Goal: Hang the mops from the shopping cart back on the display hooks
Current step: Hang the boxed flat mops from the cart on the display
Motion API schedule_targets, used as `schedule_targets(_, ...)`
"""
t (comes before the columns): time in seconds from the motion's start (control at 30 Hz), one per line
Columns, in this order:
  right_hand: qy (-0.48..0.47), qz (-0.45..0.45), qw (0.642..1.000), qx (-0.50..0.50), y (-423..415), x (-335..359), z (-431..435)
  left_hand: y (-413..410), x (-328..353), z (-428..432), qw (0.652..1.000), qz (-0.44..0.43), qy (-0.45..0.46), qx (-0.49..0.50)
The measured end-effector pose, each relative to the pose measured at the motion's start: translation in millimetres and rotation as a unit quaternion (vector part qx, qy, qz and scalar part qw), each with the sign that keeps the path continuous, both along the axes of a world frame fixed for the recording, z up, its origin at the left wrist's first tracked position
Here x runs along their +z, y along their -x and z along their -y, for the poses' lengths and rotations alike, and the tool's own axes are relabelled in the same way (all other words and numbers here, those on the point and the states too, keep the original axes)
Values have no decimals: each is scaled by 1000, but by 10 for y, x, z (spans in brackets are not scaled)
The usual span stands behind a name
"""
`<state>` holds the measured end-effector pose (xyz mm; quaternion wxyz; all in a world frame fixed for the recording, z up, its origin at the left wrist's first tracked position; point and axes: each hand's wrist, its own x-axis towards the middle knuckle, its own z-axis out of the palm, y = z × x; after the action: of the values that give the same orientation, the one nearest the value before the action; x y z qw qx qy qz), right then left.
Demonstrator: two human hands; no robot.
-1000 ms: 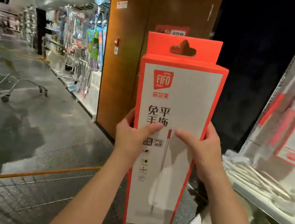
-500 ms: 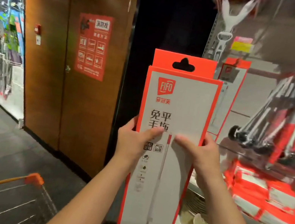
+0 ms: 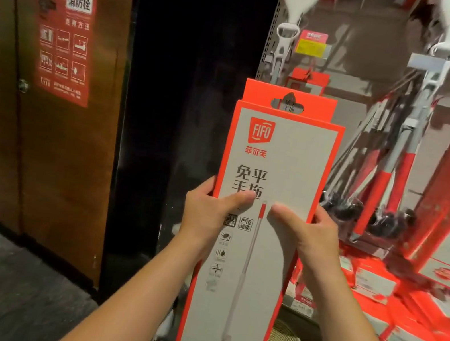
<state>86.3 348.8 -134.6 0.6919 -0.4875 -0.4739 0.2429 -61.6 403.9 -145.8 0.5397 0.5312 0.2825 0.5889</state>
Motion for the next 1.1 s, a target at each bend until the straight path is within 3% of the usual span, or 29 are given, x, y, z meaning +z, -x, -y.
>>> schedule_targets(0.33,-1,-4,999,-48,-523,49,-772,-609,27,-942,998,23,18,-60)
schedule_targets(0.83,-18,1,993,-121,-1012,415,-2479,-1156,478,-2861,990,2,-22,-141)
schedule_targets(1.1,-43,10,990,-135,-1432,646,-3142,-1623,709,-3522,986,38,-30,-157)
